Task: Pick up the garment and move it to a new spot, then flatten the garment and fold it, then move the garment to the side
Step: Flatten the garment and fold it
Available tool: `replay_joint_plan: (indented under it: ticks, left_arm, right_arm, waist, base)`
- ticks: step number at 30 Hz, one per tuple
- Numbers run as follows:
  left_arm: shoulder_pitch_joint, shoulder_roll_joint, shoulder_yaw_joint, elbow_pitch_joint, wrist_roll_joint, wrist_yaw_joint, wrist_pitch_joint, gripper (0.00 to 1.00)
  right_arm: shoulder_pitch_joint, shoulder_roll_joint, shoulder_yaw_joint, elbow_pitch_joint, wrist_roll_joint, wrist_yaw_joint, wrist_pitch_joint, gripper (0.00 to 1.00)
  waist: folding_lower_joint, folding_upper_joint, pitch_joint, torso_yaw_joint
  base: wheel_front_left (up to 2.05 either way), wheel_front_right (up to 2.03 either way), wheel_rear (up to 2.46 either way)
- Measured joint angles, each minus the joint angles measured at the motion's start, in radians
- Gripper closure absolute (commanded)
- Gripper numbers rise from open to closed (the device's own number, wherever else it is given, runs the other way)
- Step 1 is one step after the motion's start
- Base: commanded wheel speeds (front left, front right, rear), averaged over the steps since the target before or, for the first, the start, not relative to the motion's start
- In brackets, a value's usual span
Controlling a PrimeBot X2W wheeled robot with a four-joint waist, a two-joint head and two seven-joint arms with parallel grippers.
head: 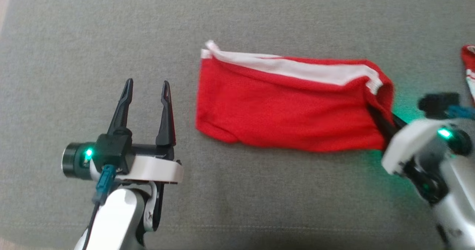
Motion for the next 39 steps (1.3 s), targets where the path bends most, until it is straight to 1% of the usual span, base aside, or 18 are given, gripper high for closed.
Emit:
replay_joint_plan:
  ticks: [4, 6, 9, 11, 13, 16, 18, 21, 23, 25, 27, 33, 36, 37, 38, 39]
  left_arm:
    - [0.003, 0.002, -0.002, 0.001, 0.000, 0.000, 0.000, 0.00]
    - [0.004, 0.003, -0.002, 0.002, 0.000, 0.000, 0.000, 0.00]
    - [0.006, 0.006, -0.003, 0.002, 0.000, 0.007, 0.002, 0.00]
    - [0.009, 0.007, -0.004, 0.002, 0.000, 0.009, 0.002, 0.00]
    - [0.018, 0.010, -0.006, 0.002, 0.000, 0.009, 0.009, 0.00]
    - [0.031, 0.015, -0.011, 0.002, 0.000, 0.009, 0.015, 0.00]
    - [0.031, 0.015, -0.016, 0.000, 0.000, 0.009, 0.018, 0.00]
    - [0.031, 0.015, -0.029, -0.002, 0.000, 0.008, 0.019, 0.00]
    - [0.030, 0.015, -0.034, -0.004, 0.000, 0.007, 0.019, 0.00]
    - [0.027, 0.014, -0.036, -0.004, 0.000, 0.006, 0.019, 0.00]
    - [0.024, 0.011, -0.041, -0.003, 0.000, -0.001, 0.019, 0.00]
    - [0.021, -0.005, -0.061, 0.012, -0.002, -0.011, 0.018, 0.00]
    - [0.015, -0.017, -0.067, 0.018, -0.002, -0.011, 0.013, 0.00]
    - [0.015, -0.017, -0.067, 0.018, -0.002, -0.011, 0.013, 0.00]
    - [0.012, -0.018, -0.067, 0.019, -0.002, -0.011, 0.012, 0.00]
    - [0.008, -0.018, -0.067, 0.023, -0.002, -0.011, 0.012, 0.00]
  right_arm:
    - [0.057, -0.088, -0.006, -0.025, 0.030, 0.000, -0.026, 1.00]
    - [0.070, -0.121, -0.014, -0.045, 0.048, 0.000, -0.036, 1.00]
    - [0.080, -0.157, -0.005, -0.089, 0.083, 0.000, -0.034, 1.00]
    - [0.084, -0.172, 0.009, -0.129, 0.137, 0.000, -0.011, 1.00]
    - [0.084, -0.169, 0.015, -0.190, 0.257, 0.000, 0.024, 1.00]
    - [0.082, -0.160, 0.017, -0.274, 0.473, 0.000, 0.136, 1.00]
    - [0.081, -0.139, 0.012, -0.304, 0.613, 0.000, 0.222, 1.00]
    - [0.068, -0.094, 0.015, -0.324, 0.732, 0.000, 0.309, 1.00]
    - [0.040, -0.049, 0.022, -0.313, 0.791, 0.000, 0.343, 1.00]
    - [-0.003, -0.002, 0.038, -0.274, 0.809, 0.000, 0.354, 1.00]
    - [-0.050, 0.043, 0.057, -0.214, 0.798, 0.000, 0.352, 1.00]
    - [-0.158, 0.178, 0.136, -0.004, 0.666, 0.000, 0.268, 1.00]
    - [-0.197, 0.202, 0.171, 0.091, 0.556, 0.000, 0.189, 1.00]
    - [-0.197, 0.202, 0.171, 0.091, 0.556, 0.000, 0.189, 1.00]
    - [-0.208, 0.208, 0.176, 0.117, 0.530, 0.000, 0.160, 0.91]
    - [-0.215, 0.212, 0.182, 0.133, 0.512, 0.000, 0.137, 0.50]
  waist:
    - [0.0000, 0.0000, -0.020, -0.016]
    - [0.0000, 0.0000, -0.030, -0.022]
    - [0.0000, 0.0000, -0.045, -0.032]
    - [0.0000, 0.0000, -0.056, -0.038]
    - [0.0000, 0.0000, -0.066, -0.043]
    - [0.0000, 0.0000, -0.079, -0.046]
    - [0.0000, 0.0000, -0.083, -0.043]
    - [0.0000, 0.0000, -0.081, -0.032]
    - [0.0000, 0.0000, -0.075, -0.021]
    - [0.0000, 0.0000, -0.067, -0.010]
    - [0.0000, 0.0000, -0.058, 0.005]
    - [0.0000, 0.0000, -0.031, 0.050]
    - [0.0000, 0.0000, -0.019, 0.069]
    - [0.0000, 0.0000, -0.019, 0.069]
    - [0.0000, 0.0000, -0.015, 0.074]
    - [0.0000, 0.0000, -0.012, 0.077]
  base:
    - [0.00, 0.00, 0.00]
    - [0.00, 0.00, 0.00]
    - [0.00, 0.00, 0.00]
    - [0.00, 0.00, 0.00]
    - [0.00, 0.00, 0.00]
    - [0.00, 0.00, 0.00]
    - [0.00, 0.00, 0.00]
    - [0.00, 0.00, 0.00]
    - [0.00, 0.00, 0.00]
    - [0.00, 0.00, 0.00]
    - [0.00, 0.00, 0.00]
    - [0.00, 0.00, 0.00]
    - [0.00, 0.00, 0.00]
    - [0.00, 0.00, 0.00]
    - [0.00, 0.00, 0.00]
    - [0.00, 0.00, 0.00]
